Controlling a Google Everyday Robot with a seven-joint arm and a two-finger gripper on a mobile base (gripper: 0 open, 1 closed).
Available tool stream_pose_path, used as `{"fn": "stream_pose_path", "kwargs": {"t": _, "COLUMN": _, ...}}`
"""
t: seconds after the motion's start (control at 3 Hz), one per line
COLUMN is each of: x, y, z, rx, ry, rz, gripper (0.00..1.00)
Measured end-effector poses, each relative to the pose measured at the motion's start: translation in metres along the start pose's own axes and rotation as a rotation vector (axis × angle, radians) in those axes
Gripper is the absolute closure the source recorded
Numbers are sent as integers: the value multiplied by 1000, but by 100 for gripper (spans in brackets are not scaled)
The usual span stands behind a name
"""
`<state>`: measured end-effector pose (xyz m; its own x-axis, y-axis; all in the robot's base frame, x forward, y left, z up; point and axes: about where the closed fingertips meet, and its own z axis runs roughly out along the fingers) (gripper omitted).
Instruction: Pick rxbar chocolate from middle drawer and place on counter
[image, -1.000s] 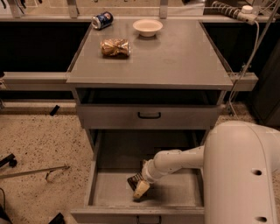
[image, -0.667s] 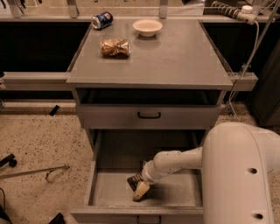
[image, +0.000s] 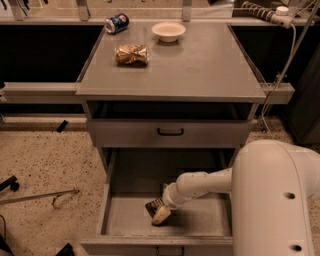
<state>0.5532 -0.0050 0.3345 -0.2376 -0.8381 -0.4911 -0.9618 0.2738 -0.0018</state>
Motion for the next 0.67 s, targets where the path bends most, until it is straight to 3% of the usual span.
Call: {"fn": "stream_pose_path", "kwargs": {"t": 0.67, "x": -4, "y": 0, "z": -8, "rx": 0, "ry": 0, "rz": 0, "gripper": 88}}
